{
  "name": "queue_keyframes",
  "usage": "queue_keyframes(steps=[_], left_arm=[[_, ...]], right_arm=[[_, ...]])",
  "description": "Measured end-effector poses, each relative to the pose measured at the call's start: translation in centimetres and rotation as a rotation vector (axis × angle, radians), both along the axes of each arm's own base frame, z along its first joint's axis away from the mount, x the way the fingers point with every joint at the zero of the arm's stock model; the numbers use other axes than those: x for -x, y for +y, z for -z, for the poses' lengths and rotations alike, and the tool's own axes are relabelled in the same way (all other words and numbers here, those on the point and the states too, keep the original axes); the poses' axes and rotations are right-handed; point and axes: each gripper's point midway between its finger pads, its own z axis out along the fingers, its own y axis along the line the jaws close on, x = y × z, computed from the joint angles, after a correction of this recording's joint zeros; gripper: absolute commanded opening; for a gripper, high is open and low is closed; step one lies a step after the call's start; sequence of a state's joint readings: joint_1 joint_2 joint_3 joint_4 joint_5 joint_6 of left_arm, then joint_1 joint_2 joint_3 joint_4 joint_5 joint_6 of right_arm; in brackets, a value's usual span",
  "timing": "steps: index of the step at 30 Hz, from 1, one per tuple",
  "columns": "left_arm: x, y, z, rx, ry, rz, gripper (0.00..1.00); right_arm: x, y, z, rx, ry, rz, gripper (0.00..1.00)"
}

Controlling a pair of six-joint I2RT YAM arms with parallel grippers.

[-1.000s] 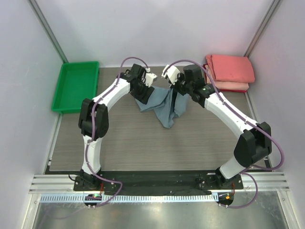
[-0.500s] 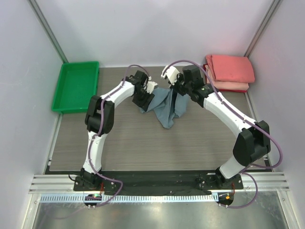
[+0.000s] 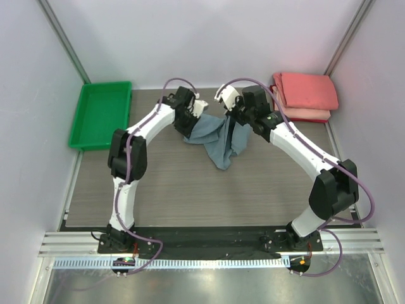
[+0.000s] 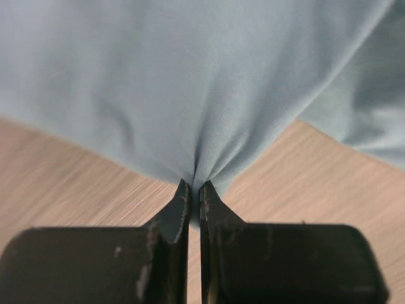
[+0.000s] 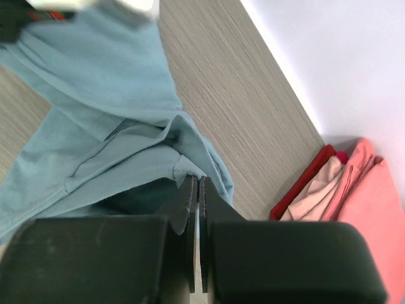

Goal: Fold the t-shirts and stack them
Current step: Flatten the tshirt out

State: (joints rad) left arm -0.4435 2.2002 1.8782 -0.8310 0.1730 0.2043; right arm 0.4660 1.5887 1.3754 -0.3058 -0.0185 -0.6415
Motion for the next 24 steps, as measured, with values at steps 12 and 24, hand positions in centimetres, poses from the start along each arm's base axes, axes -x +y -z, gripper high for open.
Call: queue_keyframes(steps=[12, 24], left_arm=[[2.0, 5.4, -28.3, 0.166, -0.626, -0.002, 0.01], [14.3, 7.2, -29.8, 0.277, -0.561, 0.089, 0.15]], right_arm=[[-2.0, -2.3, -8.2, -0.229, -0.103, 0.145, 0.01], [12.2, -2.3, -18.3, -0.347, -0.239, -0.102, 0.01]])
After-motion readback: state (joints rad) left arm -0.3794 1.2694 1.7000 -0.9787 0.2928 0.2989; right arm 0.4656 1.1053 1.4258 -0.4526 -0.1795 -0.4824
